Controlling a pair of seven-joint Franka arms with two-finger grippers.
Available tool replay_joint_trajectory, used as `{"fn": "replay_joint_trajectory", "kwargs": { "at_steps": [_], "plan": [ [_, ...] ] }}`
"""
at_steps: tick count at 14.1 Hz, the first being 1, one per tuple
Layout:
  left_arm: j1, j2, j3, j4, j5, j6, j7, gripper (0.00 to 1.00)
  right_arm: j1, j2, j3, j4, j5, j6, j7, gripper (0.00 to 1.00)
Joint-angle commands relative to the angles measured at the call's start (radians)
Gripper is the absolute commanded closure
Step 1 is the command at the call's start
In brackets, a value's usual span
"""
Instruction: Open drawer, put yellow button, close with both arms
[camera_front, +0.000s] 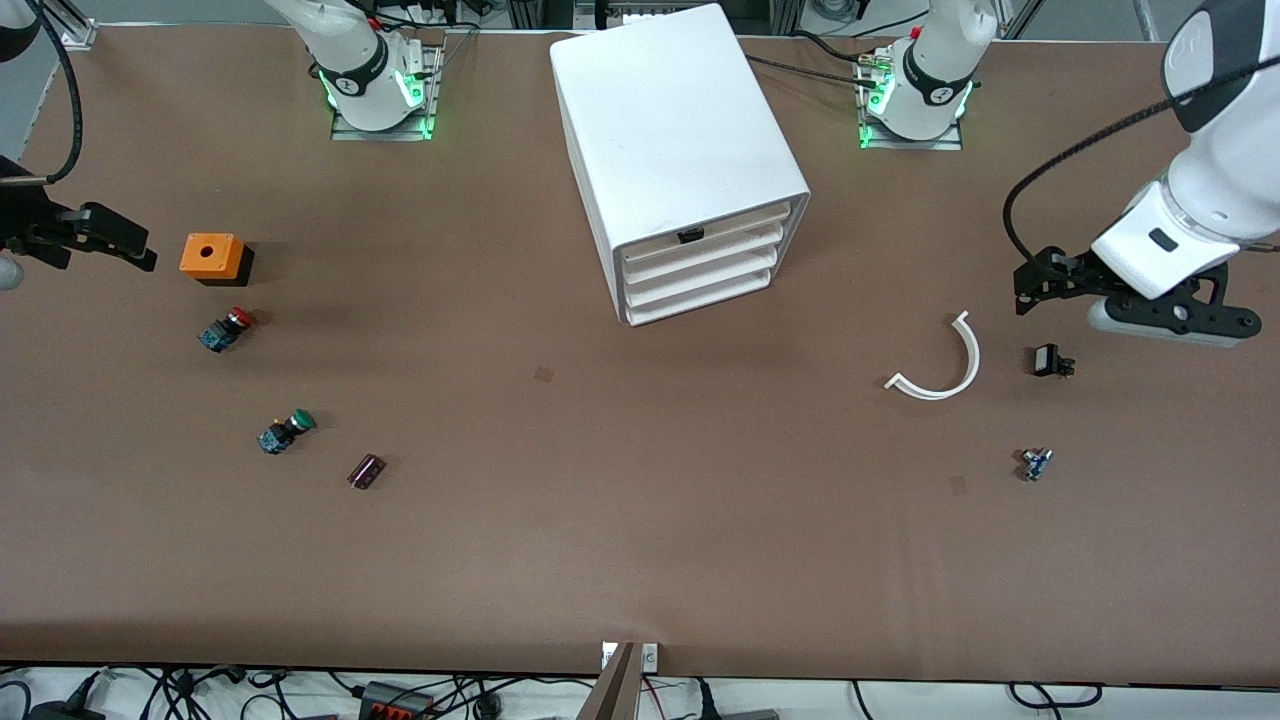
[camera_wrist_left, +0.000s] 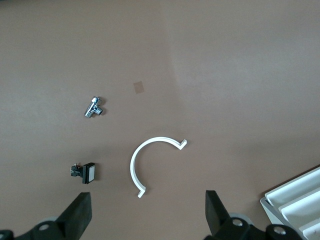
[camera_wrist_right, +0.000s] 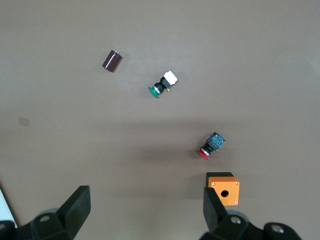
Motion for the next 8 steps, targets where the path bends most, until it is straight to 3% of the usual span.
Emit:
{"fn": "replay_joint_trajectory", "kwargs": {
  "at_steps": [1,5,8],
  "plan": [
    [-0.009,-0.044,0.007,-0.046,-0.001,-0.014,0.020,0.00,-0.006,-0.023,0.004,-0.039,0.002,0.018,-0.008,0.00],
    [0.053,-0.044,-0.050,-0.041,0.004,-0.080,0.022,0.00,-0.003,-0.023,0.004,-0.041,-0.002,0.021,-0.009,0.00],
    [0.050,-0.035,-0.052,-0.009,0.004,-0.113,0.013,0.00,-0.003,-0.023,0.004,-0.041,-0.004,0.021,-0.011,0.00]
  ]
}}
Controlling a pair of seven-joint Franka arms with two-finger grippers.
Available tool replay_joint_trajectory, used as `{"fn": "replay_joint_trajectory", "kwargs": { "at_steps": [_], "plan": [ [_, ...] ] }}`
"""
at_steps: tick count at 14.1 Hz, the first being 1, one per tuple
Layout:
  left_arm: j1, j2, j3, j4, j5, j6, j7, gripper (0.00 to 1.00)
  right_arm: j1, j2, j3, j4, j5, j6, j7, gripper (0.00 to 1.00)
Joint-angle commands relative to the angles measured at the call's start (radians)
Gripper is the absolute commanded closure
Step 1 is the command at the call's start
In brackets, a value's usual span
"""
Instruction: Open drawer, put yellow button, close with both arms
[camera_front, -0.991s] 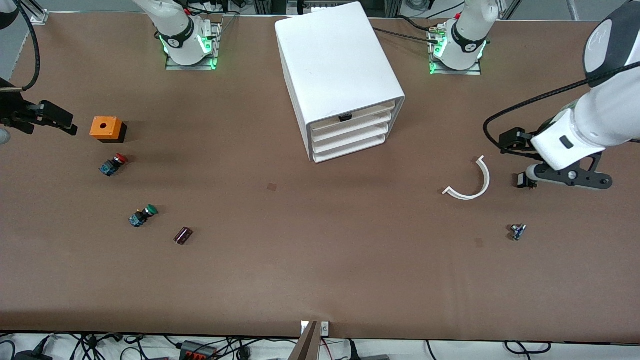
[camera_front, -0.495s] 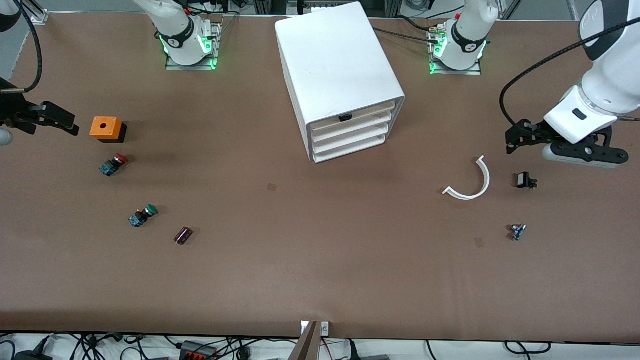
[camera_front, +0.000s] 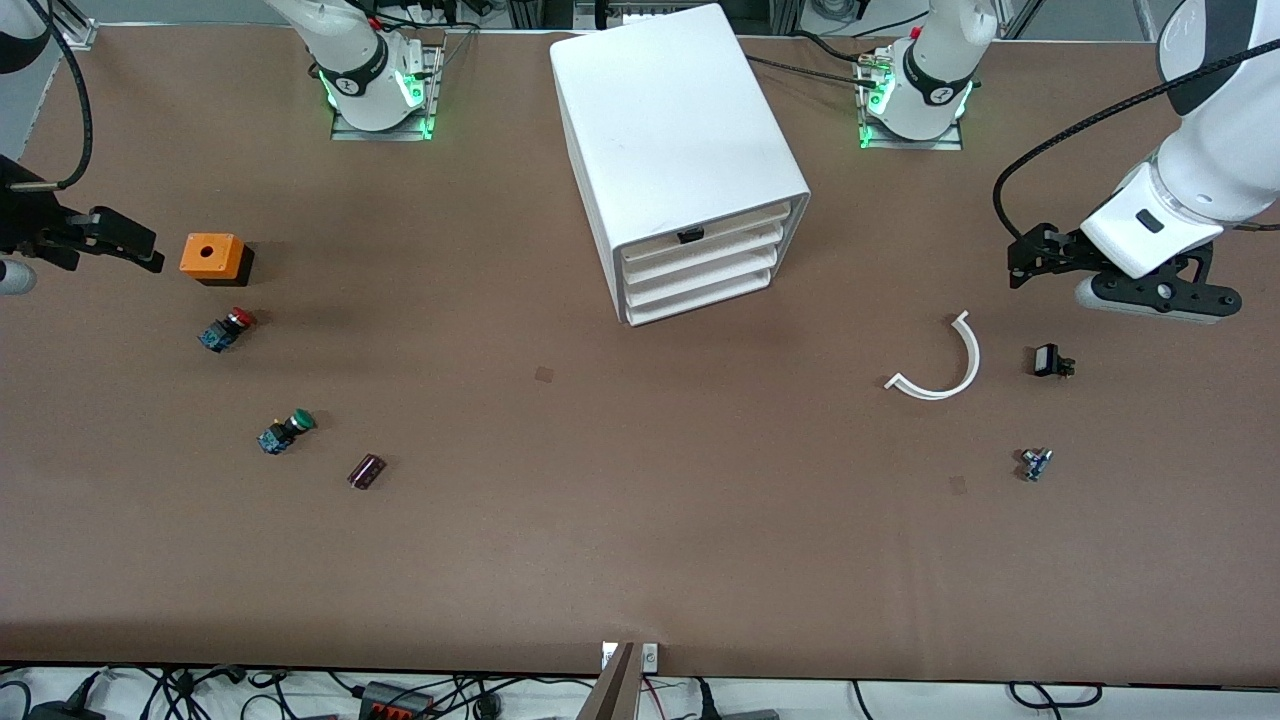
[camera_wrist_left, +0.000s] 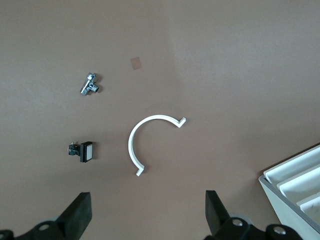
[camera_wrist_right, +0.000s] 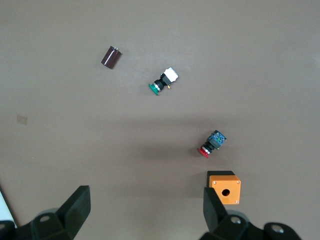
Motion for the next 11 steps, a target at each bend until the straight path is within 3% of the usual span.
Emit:
{"fn": "replay_joint_trajectory", "kwargs": {
  "at_steps": [1,11],
  "plan": [
    [0.018,-0.013,-0.021,0.014,0.004,-0.035,0.012,0.00,-0.003,-0.024,0.004,-0.025,-0.006,0.014,-0.011,0.00],
    [0.011,-0.012,-0.021,0.022,0.002,-0.042,0.010,0.00,-0.003,-0.023,0.004,-0.025,-0.006,0.014,-0.011,0.00]
  ]
}}
